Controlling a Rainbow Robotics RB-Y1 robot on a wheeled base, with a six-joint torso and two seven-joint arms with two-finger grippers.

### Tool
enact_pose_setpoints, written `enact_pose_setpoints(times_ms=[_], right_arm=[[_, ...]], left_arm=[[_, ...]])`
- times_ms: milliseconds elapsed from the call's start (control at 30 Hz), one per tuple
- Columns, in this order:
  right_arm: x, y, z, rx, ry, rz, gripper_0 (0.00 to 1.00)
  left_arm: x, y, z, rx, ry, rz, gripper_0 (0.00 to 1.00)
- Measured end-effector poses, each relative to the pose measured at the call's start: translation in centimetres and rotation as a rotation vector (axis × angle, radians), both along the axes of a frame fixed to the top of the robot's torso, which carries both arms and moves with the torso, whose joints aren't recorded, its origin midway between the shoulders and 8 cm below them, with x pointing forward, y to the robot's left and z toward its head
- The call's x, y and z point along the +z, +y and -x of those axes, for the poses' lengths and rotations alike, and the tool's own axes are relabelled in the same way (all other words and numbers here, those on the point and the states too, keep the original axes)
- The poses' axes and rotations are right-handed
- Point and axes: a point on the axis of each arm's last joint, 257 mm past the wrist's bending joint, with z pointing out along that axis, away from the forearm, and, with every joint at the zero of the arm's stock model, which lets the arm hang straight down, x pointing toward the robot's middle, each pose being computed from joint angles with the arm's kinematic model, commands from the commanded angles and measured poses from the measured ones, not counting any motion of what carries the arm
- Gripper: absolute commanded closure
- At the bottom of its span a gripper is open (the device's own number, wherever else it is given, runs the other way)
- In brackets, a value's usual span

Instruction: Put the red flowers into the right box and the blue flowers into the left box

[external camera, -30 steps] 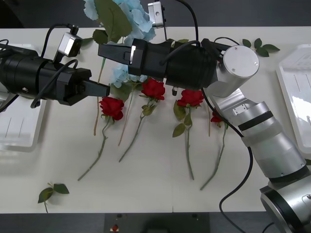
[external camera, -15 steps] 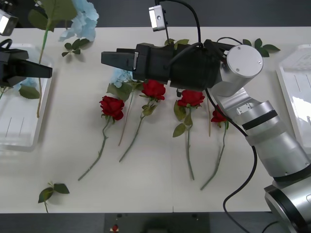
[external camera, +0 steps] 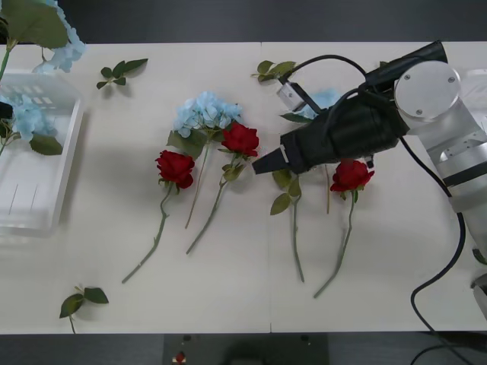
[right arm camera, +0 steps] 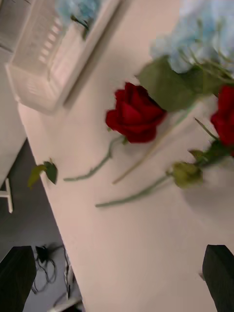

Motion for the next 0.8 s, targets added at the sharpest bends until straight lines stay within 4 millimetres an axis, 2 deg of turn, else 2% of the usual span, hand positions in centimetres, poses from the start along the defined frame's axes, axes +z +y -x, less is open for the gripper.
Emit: enact_pose_setpoints(times_ms=[133, 300, 500, 633, 800], right_arm=[[-2.2, -5.2, -1.2, -0.171, 0.097, 0.167, 0.00], [-2.7, -10.3, -1.7, -0.314, 0.064, 0.344, 0.00], [-3.5, -14.2, 0.5, -0.457, 0.040, 0.399, 0.00], [-5.3, -17.8, 1.8, -0.539, 0.030, 0.443, 0.00], [-7.6, -20.2, 2.7, -0.615, 0.050, 0.441, 0.00]], left_arm=[[-1.7, 3.3, -0.8, 0.083, 0.009, -0.082, 1.00], [-3.8, 7.9, -1.7, 0.190, 0.012, -0.209, 1.00], [-5.1, 12.4, -2.4, 0.287, 0.011, -0.355, 1.00], [-5.9, 15.3, -2.1, 0.406, 0.067, -0.413, 1.00], [-6.6, 17.9, -1.5, 0.487, 0.103, -0.484, 1.00]])
